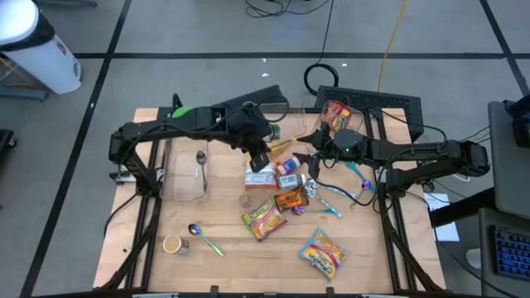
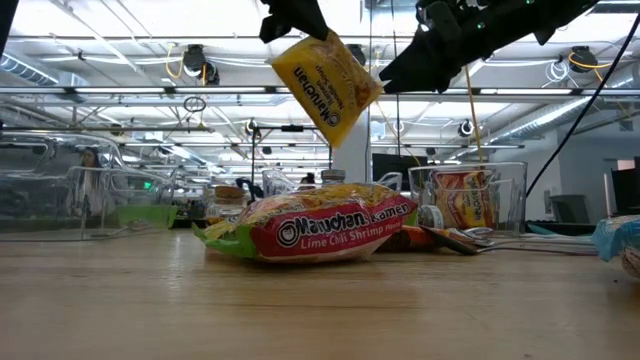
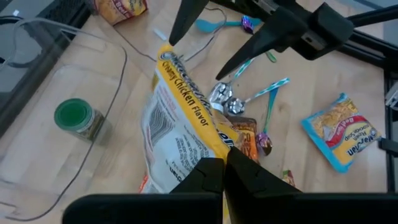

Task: Pick & Place Food Item
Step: Put the yellow noodle pack into the right transparent bin

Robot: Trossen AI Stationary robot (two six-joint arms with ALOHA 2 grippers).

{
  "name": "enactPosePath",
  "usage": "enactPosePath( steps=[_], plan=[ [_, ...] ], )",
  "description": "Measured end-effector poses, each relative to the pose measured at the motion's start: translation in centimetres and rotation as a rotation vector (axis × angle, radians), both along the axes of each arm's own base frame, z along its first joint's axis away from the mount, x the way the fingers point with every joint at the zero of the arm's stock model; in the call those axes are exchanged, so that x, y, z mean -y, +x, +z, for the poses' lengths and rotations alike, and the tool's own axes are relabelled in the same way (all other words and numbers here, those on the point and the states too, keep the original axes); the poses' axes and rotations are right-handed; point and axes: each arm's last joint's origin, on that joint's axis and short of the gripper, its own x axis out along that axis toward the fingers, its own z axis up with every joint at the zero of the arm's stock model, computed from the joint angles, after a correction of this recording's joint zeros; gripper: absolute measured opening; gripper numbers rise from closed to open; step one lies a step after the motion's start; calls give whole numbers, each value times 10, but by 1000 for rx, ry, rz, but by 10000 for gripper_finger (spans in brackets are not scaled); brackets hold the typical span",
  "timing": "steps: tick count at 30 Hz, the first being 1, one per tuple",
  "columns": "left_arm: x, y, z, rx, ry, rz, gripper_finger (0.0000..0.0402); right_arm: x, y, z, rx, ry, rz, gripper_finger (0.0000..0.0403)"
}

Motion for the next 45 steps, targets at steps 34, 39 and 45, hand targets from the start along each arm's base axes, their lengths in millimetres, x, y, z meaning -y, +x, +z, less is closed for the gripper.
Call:
enactPosePath(
  steps=[34, 39, 45],
  plan=[
    [14, 5, 4, 51, 50, -79, 0, 6, -1, 0, 6, 34, 16, 144],
    [14, 5, 3, 47, 49, -80, 0, 6, -1, 0, 6, 35, 21, 92],
    [14, 5, 3, 45, 47, -82, 0, 5, -1, 0, 8, 48, 71, 13]
  ],
)
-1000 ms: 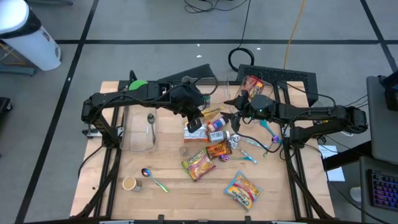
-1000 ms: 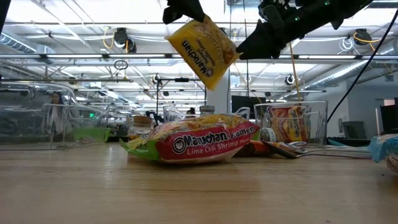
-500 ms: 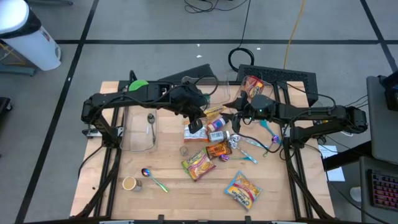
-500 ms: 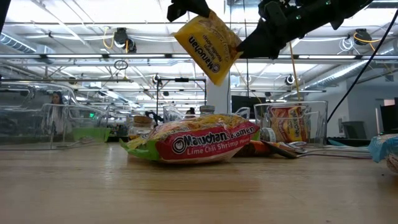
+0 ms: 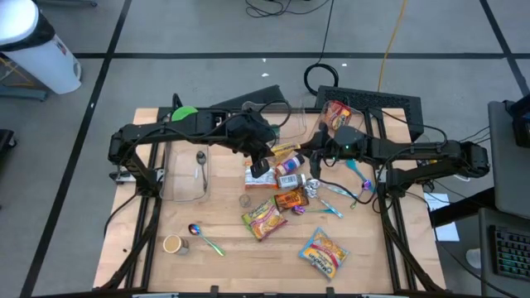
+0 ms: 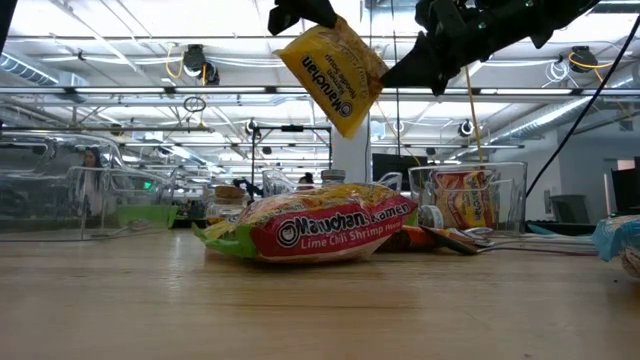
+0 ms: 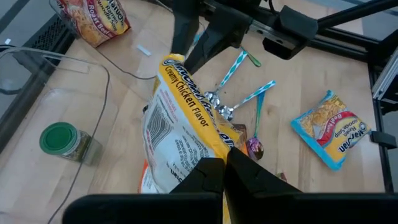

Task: Pick & Place Food Item
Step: Put the yellow noodle pack into the right transparent bin

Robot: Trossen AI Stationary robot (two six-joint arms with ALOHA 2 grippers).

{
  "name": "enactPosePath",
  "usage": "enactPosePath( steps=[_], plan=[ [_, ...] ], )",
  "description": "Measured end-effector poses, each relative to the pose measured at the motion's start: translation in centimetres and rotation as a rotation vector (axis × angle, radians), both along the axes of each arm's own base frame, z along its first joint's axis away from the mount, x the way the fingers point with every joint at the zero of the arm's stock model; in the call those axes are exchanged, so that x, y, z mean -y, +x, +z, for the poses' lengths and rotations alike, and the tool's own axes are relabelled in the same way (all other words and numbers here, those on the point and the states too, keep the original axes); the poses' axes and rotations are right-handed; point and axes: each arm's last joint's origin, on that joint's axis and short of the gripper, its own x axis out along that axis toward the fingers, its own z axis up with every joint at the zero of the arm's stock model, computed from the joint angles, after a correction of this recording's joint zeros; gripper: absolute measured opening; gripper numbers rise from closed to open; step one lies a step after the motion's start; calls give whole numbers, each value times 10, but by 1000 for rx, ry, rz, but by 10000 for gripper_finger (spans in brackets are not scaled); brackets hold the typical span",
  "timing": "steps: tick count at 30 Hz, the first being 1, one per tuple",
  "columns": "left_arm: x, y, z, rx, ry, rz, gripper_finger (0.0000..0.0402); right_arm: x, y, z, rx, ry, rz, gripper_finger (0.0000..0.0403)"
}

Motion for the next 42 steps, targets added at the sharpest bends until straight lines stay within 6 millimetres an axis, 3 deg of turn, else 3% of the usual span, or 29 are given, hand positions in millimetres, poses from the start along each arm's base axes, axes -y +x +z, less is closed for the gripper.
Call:
enactPosePath(
  steps=[7, 15, 24, 31, 42],
  plan=[
    [-1, 0, 0, 0, -3, 9, 4, -1, 0, 0, 1, 20, 17, 1],
    [-17, -2, 0, 1, -23, 71, 44, -1, 0, 0, 3, 36, 15, 0],
    [-35, -5, 0, 10, -102, 62, 140, -1, -1, -3, -31, 44, 18, 0],
    [-38, -6, 0, 12, -104, 46, 210, -3, -2, -5, -47, 68, 59, 0],
    [-37, -6, 0, 14, -67, 10, 225, -6, -16, 2, -61, 92, 51, 0]
  ],
)
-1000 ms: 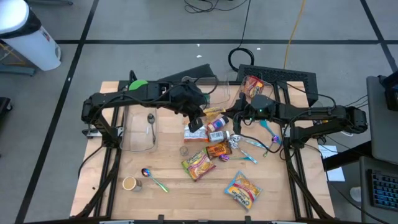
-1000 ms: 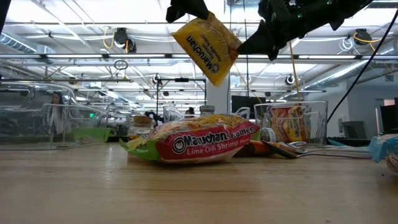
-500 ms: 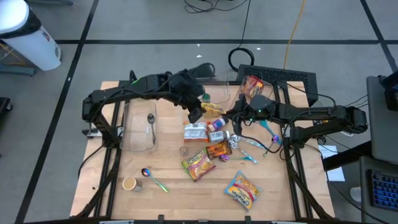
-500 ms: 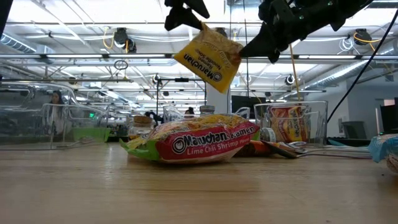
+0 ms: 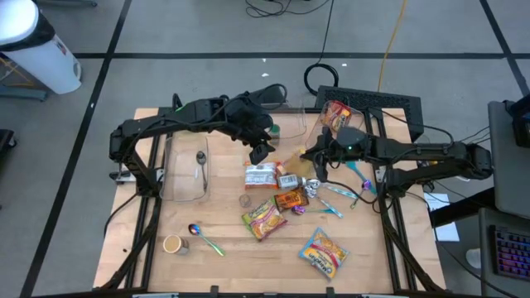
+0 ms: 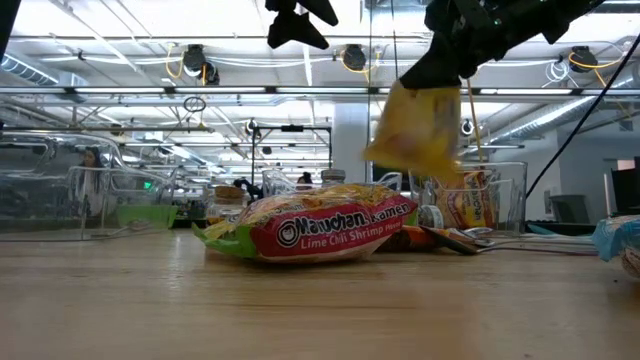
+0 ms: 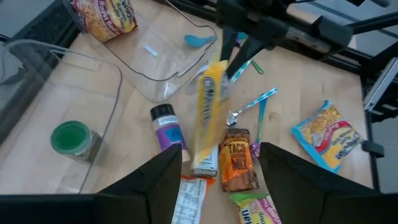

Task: Pick & Place Food Item
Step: Put the yellow noodle pack into the right transparent bin

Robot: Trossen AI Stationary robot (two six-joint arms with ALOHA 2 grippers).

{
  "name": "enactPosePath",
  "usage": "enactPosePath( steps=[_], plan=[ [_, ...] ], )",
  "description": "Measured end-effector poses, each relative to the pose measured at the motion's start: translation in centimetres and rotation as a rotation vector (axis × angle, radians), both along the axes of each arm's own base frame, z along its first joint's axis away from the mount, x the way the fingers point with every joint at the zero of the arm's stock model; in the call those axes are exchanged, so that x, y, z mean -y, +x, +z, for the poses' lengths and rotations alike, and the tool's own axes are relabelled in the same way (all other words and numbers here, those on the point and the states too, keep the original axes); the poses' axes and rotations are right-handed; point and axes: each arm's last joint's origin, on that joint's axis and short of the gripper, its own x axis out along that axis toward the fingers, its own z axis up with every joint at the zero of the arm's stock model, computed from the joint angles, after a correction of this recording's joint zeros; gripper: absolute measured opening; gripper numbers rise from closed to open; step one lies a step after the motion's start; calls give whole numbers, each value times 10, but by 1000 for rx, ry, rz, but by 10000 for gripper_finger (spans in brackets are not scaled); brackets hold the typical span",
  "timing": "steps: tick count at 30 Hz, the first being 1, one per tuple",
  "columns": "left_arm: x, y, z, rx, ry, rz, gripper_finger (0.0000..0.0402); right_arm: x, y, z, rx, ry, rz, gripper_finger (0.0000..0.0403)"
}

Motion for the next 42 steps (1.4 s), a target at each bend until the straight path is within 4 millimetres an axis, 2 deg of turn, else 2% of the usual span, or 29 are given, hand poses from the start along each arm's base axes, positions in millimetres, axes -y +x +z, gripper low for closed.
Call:
enactPosePath(
  steps=[5, 8, 13, 19, 27, 42],
  plan=[
    [1, 1, 1, 17, 15, -11, 225, -3, -5, 17, -9, 12, 49, 0],
    [2, 6, 7, 89, 19, -6, 225, -5, -7, 33, -44, -18, 77, 0],
    [3, 13, 17, 215, 28, -31, 225, -8, -2, 60, -30, -86, 119, 0],
    [3, 15, 19, 246, 20, -23, 225, -7, 10, 83, -15, -129, 139, 0],
    [13, 23, 15, 257, 12, -48, 225, -4, 30, 81, -43, -143, 151, 0],
    [13, 28, 2, 180, -2, -27, 225, -7, 33, 92, 61, -133, 168, 0]
  ],
)
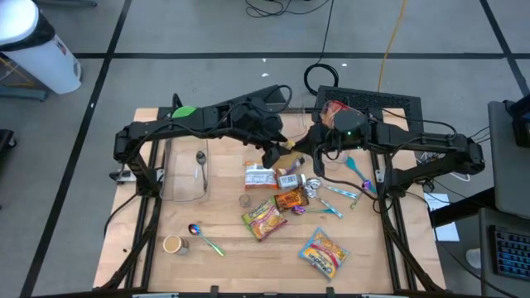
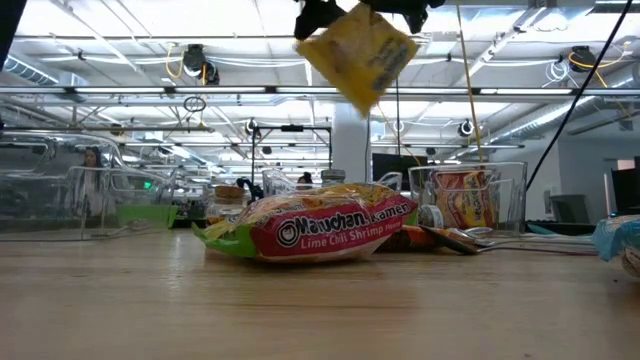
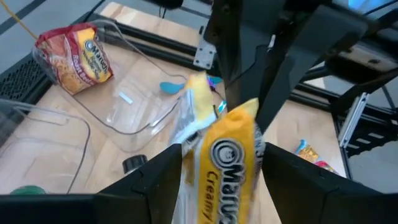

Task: Pick & Place Food Item
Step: Put the yellow noodle pack into the right transparent bin

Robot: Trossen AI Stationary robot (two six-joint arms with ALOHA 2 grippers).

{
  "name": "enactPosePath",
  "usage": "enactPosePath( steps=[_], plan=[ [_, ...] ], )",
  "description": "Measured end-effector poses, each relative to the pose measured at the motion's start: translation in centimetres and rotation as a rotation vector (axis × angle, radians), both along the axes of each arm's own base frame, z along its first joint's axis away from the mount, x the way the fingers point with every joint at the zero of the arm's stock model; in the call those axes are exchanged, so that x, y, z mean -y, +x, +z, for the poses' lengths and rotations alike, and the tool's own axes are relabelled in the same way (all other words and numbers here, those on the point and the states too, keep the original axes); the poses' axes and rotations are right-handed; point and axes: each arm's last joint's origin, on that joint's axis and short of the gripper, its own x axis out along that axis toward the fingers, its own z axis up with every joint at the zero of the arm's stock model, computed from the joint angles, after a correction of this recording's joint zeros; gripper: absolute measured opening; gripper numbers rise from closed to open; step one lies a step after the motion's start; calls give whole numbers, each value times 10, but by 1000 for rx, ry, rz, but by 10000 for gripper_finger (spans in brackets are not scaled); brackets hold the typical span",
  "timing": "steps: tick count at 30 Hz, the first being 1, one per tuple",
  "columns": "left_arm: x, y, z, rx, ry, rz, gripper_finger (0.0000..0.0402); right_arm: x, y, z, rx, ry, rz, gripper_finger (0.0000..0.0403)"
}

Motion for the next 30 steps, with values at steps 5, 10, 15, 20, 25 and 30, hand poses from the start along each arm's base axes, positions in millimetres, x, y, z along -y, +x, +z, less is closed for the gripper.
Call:
enactPosePath(
  steps=[5, 10, 15, 20, 25, 30],
  plan=[
    [0, 0, 0, -2, 10, 14, 218, 0, 0, 0, 0, 0, -1, 0],
    [0, 0, 0, -7, 8, 13, 167, 0, 0, 0, 0, -1, -2, 0],
    [0, -1, -1, -12, 14, 5, 107, 0, 0, 0, -1, -2, -5, 0],
    [0, -1, -1, -13, 15, 0, 58, 0, 0, -1, -3, -3, -6, 0],
    [0, -1, -1, -12, 22, -3, 8, 0, 0, -1, -4, -3, -5, 0],
    [0, -1, -1, -13, 29, -3, 4, 0, 0, -1, -4, -2, 0, 0]
  ],
)
